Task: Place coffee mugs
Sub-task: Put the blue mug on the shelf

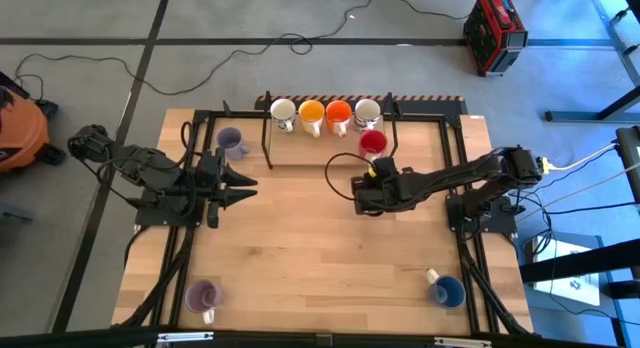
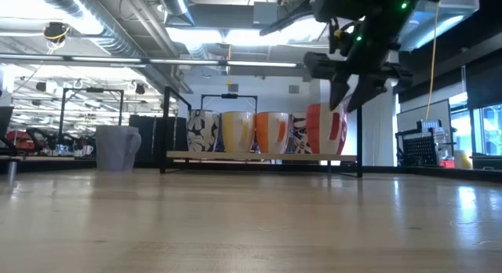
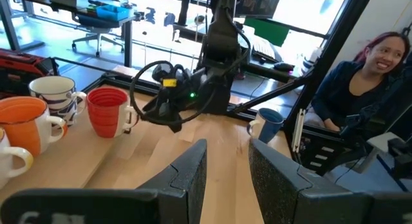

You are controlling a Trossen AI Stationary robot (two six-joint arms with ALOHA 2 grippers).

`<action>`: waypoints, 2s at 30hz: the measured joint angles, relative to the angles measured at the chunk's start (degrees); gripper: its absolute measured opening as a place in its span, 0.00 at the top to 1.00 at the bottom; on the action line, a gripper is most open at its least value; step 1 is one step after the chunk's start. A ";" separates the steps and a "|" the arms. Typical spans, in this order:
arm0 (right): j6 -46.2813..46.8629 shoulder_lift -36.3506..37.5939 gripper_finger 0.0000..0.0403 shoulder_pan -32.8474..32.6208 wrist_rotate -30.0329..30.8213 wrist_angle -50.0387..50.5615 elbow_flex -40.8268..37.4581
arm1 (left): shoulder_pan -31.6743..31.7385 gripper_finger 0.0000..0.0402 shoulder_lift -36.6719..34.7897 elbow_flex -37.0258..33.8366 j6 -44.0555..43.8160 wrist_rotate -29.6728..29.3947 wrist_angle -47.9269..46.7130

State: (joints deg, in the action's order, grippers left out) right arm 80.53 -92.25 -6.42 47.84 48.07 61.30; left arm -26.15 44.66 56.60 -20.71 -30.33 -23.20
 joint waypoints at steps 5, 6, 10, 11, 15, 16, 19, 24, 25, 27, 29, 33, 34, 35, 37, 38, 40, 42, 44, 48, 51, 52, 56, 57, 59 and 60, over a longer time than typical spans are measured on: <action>-1.19 1.35 0.62 -0.48 -2.88 5.62 2.73 | 0.00 0.73 -0.02 -0.02 -0.02 -0.02 -0.20; -1.52 1.45 0.62 -0.76 -3.43 5.99 3.68 | 0.00 0.73 0.01 -0.02 -0.04 -0.01 -0.20; -1.75 2.47 0.62 -2.17 -5.69 11.24 6.46 | 0.00 0.73 0.02 -0.02 -0.04 -0.02 -0.26; -1.82 2.84 0.61 -2.52 -6.31 11.68 7.02 | 0.00 0.73 0.04 -0.02 -0.05 -0.02 -0.31; -3.06 3.82 0.56 -4.15 -9.44 12.64 8.53 | -0.04 0.73 0.04 -0.02 -0.09 -0.04 -0.23; -3.52 4.15 0.54 -4.83 -9.93 13.53 9.01 | -0.02 0.73 0.00 -0.02 -0.09 -0.04 -0.14; -6.82 5.25 0.49 -8.11 -13.34 13.90 11.69 | 0.00 0.73 0.02 -0.02 -0.09 -0.06 -0.11; -12.90 6.15 0.48 -14.52 -24.02 15.52 16.07 | 0.00 0.73 0.23 -0.02 -0.17 -0.15 0.13; -13.09 6.16 0.48 -16.02 -25.88 15.27 16.68 | 0.00 0.73 0.36 -0.02 -0.17 -0.12 0.03; -12.70 6.12 0.48 -18.70 -29.88 15.09 17.26 | 0.00 0.73 0.46 -0.02 -0.17 -0.08 -0.33; -9.48 6.12 0.48 -21.42 -33.27 15.01 17.45 | -0.01 0.73 0.69 -0.02 -0.17 -0.12 -0.20; -1.30 6.10 0.48 -26.22 -38.70 15.12 17.44 | 0.00 0.73 0.74 -0.02 -0.15 -0.07 -0.27; 1.11 6.10 0.48 -27.27 -40.16 15.14 17.44 | 0.00 0.73 0.70 -0.02 -0.14 -0.07 -0.20; 3.73 6.08 0.48 -28.25 -41.47 15.15 17.44 | 0.00 0.73 0.72 -0.02 -0.06 -0.08 -0.22; 9.74 6.08 0.48 -30.27 -44.44 15.12 17.44 | 0.00 0.73 0.79 -0.02 0.17 -0.07 -0.28; 12.35 6.07 0.48 -31.16 -46.20 15.10 17.44 | 0.00 0.73 0.76 -0.02 0.19 -0.08 -0.24; 17.81 5.94 0.48 -33.01 -49.69 15.08 17.44 | 0.00 0.73 0.76 -0.02 0.26 -0.08 -0.26; 23.11 5.73 0.48 -34.83 -53.75 15.10 17.43 | 0.00 0.73 0.76 -0.02 0.28 -0.08 -0.26; 27.51 5.73 0.48 -36.57 -56.41 15.10 17.41 | 0.00 0.73 0.76 -0.02 0.31 -0.09 -0.25; 35.86 5.70 0.48 -40.16 -57.19 17.10 17.40 | 0.00 0.73 0.76 -0.02 0.33 -0.07 -0.26; 38.93 4.51 0.48 -42.13 -58.45 18.07 17.27 | 0.00 0.73 0.76 -0.02 0.36 -0.10 -0.26; 39.49 4.19 0.48 -42.89 -58.62 18.01 16.92 | 0.00 0.73 0.76 -0.02 0.38 -0.13 -0.26; 41.96 2.07 0.48 -44.40 -59.05 16.91 14.50 | 0.00 0.73 0.76 -0.02 0.46 -0.22 -0.26; 42.33 1.53 0.48 -44.66 -59.14 16.98 13.82 | 0.00 0.73 0.76 -0.02 0.46 -0.22 -0.28; 43.40 0.69 0.48 -44.76 -59.45 16.38 12.54 | 0.00 0.73 0.76 -0.02 0.46 -0.22 -0.26; 43.61 0.15 0.48 -44.76 -59.44 16.13 11.91 | 0.00 0.73 0.76 -0.02 0.46 -0.22 -0.26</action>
State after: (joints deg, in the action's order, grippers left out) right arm 124.14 -92.10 -51.18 -11.60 64.21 73.21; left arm -26.15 45.43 56.58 -20.25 -30.55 -23.46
